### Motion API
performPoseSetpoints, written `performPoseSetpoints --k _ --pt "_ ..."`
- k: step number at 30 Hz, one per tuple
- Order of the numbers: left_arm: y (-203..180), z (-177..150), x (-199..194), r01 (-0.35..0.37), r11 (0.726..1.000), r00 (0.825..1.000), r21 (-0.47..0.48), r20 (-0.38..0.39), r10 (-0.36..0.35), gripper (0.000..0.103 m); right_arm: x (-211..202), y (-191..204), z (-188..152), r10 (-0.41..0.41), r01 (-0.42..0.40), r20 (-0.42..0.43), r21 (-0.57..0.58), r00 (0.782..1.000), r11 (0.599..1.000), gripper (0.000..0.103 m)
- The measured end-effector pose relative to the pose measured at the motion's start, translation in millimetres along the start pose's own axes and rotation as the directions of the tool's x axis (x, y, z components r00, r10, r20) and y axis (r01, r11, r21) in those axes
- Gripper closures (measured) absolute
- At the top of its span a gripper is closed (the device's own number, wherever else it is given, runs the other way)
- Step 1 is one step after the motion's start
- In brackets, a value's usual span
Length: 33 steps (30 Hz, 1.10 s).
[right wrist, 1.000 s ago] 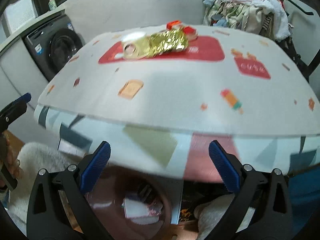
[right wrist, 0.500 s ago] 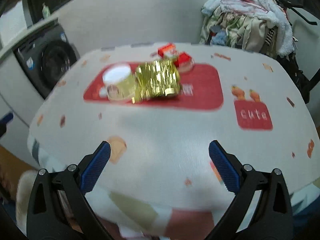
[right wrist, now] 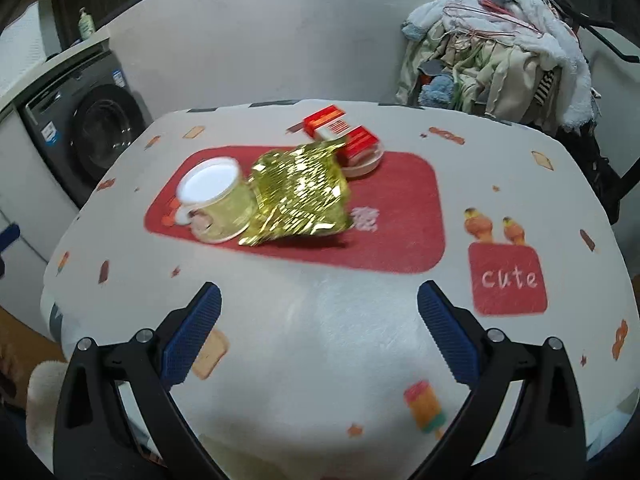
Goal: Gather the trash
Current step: 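Raise both open tools from the bin back over the table, then grasp the gold foil wrapper with the right tool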
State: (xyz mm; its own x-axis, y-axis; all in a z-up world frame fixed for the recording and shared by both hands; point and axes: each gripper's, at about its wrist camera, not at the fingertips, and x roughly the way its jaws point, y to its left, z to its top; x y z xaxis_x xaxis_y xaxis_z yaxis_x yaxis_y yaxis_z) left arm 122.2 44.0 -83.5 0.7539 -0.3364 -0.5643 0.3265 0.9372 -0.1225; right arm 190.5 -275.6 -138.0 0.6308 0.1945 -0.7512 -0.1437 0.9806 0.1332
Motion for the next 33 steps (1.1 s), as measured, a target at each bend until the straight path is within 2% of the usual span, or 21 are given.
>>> performPoseSetpoints --k 5,8,12,16,25,26,27,28,30,33 --pt "6 6 24 0.003 1.000 1.000 0.002 -0.017 -0.003 0.008 21 -11 25 0.022 -0.023 0.016 0.049 1.000 0.999 0.006" --pt "9 12 35 0.005 1.000 1.000 -0.012 -0.014 -0.005 0.008 40 -5 42 0.057 -0.057 0.004 0.058 0.998 0.997 0.014" --pt "9 17 48 0.013 1.000 1.000 -0.021 -0.018 -0.013 0.008 61 6 61 0.052 -0.052 -0.002 0.045 0.999 0.998 0.021" --pt "4 18 61 0.018 1.000 0.999 -0.009 -0.031 -0.019 0.008 88 3 79 0.044 -0.043 -0.016 0.068 0.999 0.997 0.021" --pt "5 13 84 0.035 0.999 0.996 -0.024 -0.075 -0.037 0.008 147 9 91 0.058 -0.045 -0.147 0.087 0.987 0.995 0.020" --pt "5 13 87 0.040 0.999 0.996 -0.021 -0.081 -0.042 0.008 152 8 89 0.063 -0.049 -0.171 0.086 0.983 0.995 0.022" --pt "4 13 90 0.046 0.999 0.995 -0.018 -0.087 -0.047 0.008 153 7 87 0.074 -0.059 -0.183 0.086 0.980 0.995 0.036" --pt "4 14 94 0.052 0.999 0.994 -0.013 -0.095 -0.053 0.008 153 7 85 0.091 -0.076 -0.185 0.088 0.979 0.993 0.037" --pt "2 15 104 0.060 0.998 0.992 -0.004 -0.110 -0.060 0.007 140 3 81 0.117 -0.106 -0.147 0.081 0.982 0.991 0.058" --pt "-3 22 123 0.079 0.997 0.988 0.011 -0.134 -0.076 0.007 112 -4 76 0.154 -0.148 -0.078 0.081 0.985 0.986 0.058"
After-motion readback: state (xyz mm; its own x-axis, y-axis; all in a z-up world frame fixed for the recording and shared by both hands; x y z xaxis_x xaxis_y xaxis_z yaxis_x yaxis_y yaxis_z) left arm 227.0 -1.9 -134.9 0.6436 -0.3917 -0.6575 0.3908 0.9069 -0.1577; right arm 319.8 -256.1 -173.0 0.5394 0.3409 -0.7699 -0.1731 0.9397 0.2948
